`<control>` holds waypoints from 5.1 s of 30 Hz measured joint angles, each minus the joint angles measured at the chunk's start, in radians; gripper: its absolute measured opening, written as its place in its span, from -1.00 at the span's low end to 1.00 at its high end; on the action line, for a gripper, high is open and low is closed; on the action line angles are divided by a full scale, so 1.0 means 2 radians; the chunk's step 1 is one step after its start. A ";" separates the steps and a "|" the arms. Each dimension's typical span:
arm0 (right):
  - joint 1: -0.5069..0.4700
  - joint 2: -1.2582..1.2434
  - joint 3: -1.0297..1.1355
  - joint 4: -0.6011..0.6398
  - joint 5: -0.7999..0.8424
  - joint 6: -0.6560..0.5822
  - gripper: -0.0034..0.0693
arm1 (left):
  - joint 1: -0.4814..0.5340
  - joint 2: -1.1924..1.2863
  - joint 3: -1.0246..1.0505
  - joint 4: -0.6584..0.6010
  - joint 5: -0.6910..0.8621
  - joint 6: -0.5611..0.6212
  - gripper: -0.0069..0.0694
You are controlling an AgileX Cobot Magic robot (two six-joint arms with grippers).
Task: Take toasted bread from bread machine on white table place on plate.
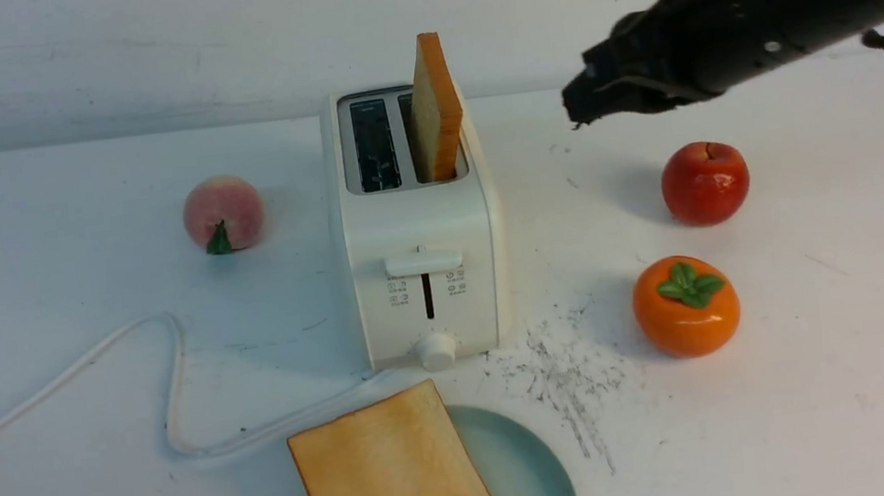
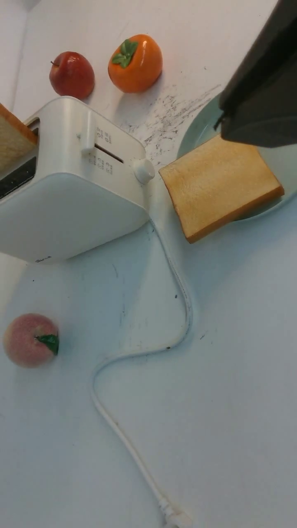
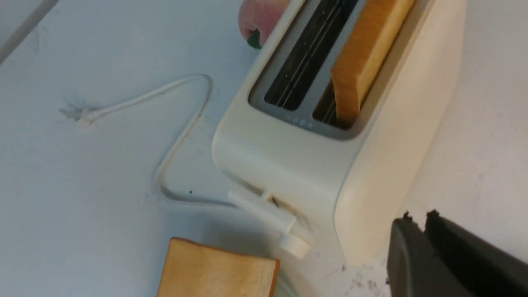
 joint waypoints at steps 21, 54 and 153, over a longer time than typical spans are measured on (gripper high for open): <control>0.043 0.168 -0.120 0.013 -0.107 0.082 0.26 | 0.000 -0.017 0.000 0.099 0.138 -0.052 -0.86; 0.043 -0.054 -0.036 0.050 0.260 0.045 -0.76 | 0.000 -0.017 0.000 0.151 0.129 -0.052 -0.86; -0.165 -0.675 0.446 -0.151 -0.124 0.105 -0.91 | 0.000 -0.017 0.000 0.106 -0.041 -0.052 -0.86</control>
